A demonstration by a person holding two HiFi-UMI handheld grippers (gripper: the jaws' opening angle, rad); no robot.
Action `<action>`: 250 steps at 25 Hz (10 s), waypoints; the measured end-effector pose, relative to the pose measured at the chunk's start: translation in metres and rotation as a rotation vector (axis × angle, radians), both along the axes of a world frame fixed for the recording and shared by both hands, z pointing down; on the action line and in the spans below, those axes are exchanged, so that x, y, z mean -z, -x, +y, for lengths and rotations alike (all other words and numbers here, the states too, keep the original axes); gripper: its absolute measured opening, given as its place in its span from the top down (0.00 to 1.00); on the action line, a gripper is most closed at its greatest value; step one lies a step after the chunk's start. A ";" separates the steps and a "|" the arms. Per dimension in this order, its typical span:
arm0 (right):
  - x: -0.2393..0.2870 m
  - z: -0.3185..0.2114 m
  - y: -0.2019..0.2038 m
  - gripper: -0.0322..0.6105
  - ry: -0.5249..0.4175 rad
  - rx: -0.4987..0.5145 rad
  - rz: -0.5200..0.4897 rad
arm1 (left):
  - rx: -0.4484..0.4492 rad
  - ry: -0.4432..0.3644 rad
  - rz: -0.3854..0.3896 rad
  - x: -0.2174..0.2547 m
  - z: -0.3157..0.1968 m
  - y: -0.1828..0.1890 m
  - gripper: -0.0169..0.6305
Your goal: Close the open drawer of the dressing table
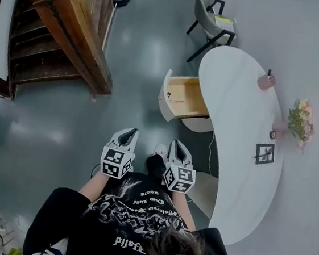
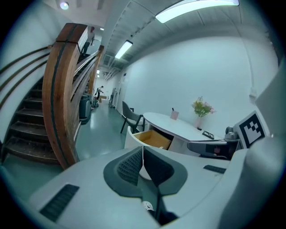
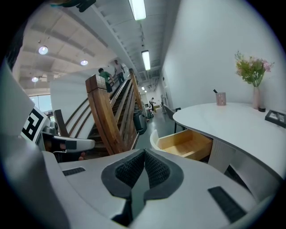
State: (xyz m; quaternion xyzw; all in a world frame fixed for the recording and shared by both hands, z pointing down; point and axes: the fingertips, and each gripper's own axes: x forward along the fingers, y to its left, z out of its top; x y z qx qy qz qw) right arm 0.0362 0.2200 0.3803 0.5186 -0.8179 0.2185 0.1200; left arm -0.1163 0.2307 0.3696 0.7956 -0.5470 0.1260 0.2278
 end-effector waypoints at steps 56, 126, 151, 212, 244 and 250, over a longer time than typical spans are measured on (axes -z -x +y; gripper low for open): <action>-0.086 -0.156 0.056 0.91 0.273 0.112 -0.048 | -0.250 0.272 -0.060 -0.124 -0.188 -0.015 0.74; -0.191 -0.151 0.087 0.91 0.460 0.044 -0.081 | -0.780 0.282 -0.421 -0.275 -0.275 -0.052 0.79; -0.196 -0.154 0.050 0.91 0.429 -0.066 -0.137 | -0.776 0.230 -0.398 -0.274 -0.290 -0.091 0.79; -0.202 -0.195 -0.025 0.91 0.340 -0.264 -0.074 | -0.775 0.191 -0.288 -0.273 -0.324 -0.172 0.79; -0.213 -0.184 -0.043 0.91 0.337 -0.335 -0.088 | -0.781 0.119 -0.206 -0.274 -0.340 -0.207 0.79; -0.215 -0.180 -0.052 0.91 0.342 -0.316 -0.078 | -0.814 0.089 -0.218 -0.273 -0.343 -0.216 0.79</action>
